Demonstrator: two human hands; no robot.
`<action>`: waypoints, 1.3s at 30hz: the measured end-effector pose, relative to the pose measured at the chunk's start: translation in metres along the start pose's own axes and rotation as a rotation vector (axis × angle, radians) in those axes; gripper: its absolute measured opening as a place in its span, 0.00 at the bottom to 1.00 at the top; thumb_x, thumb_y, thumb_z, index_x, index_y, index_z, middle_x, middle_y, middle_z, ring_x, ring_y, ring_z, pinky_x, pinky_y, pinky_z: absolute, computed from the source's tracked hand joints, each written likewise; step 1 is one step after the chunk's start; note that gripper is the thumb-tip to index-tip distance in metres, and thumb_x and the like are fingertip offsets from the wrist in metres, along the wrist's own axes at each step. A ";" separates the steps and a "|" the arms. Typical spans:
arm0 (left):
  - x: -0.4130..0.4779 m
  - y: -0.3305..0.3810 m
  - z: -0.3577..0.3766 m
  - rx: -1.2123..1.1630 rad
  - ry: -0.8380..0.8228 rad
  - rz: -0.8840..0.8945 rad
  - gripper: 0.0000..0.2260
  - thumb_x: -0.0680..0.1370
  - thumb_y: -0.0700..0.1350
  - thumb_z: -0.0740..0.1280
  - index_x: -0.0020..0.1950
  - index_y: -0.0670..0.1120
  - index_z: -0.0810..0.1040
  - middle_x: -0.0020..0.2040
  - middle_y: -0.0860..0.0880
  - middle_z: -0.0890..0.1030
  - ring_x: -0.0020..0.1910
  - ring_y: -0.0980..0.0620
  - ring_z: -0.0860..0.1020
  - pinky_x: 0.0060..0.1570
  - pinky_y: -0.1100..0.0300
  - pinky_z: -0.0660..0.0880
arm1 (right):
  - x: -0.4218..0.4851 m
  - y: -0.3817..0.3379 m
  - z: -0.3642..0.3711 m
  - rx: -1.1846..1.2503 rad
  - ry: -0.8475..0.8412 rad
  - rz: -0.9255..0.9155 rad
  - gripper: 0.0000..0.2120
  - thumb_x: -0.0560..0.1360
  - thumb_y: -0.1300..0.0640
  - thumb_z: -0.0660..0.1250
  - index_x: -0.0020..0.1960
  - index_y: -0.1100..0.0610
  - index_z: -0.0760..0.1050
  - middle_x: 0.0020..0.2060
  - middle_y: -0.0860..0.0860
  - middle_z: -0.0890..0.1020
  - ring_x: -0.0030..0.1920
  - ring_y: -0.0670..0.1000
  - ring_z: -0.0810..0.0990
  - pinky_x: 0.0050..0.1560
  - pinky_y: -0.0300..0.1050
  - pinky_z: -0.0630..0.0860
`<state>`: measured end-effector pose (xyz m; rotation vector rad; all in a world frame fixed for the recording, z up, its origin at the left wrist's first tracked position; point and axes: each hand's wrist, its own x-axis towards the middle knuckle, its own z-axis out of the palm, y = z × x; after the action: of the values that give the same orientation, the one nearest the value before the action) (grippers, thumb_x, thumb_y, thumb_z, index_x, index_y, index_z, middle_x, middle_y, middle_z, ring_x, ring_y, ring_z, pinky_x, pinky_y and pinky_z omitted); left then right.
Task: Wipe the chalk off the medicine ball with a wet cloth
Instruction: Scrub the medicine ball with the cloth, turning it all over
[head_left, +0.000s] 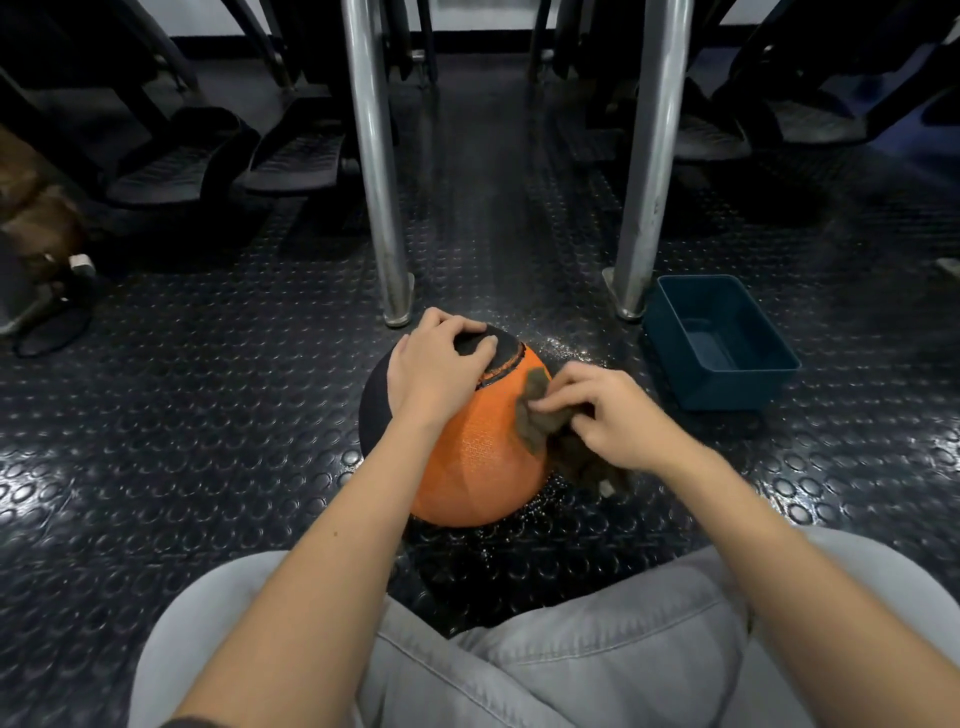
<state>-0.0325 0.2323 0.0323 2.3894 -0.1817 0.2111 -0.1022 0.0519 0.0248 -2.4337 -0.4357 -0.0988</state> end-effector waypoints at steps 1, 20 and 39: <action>0.000 0.000 -0.001 -0.004 -0.008 0.000 0.11 0.77 0.57 0.63 0.55 0.56 0.80 0.54 0.59 0.73 0.52 0.58 0.73 0.62 0.52 0.69 | -0.005 0.002 -0.008 0.000 -0.096 0.014 0.23 0.67 0.77 0.59 0.50 0.57 0.83 0.45 0.45 0.78 0.49 0.44 0.75 0.57 0.30 0.68; -0.003 -0.010 -0.003 -0.002 -0.013 0.045 0.11 0.78 0.57 0.62 0.56 0.57 0.79 0.54 0.62 0.73 0.57 0.54 0.74 0.57 0.53 0.71 | 0.007 -0.013 -0.003 -0.194 0.338 0.162 0.19 0.72 0.73 0.59 0.58 0.60 0.79 0.51 0.54 0.76 0.54 0.55 0.74 0.56 0.50 0.73; -0.003 -0.037 -0.022 -0.211 -0.047 0.080 0.05 0.76 0.53 0.68 0.51 0.60 0.80 0.50 0.67 0.74 0.51 0.69 0.70 0.44 0.75 0.62 | 0.005 -0.005 0.040 -0.134 0.300 0.030 0.17 0.70 0.75 0.59 0.51 0.61 0.80 0.52 0.54 0.78 0.52 0.58 0.73 0.49 0.53 0.75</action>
<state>-0.0311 0.2745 0.0238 2.1804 -0.3071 0.1649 -0.1007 0.0812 -0.0027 -2.5001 -0.2642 -0.4871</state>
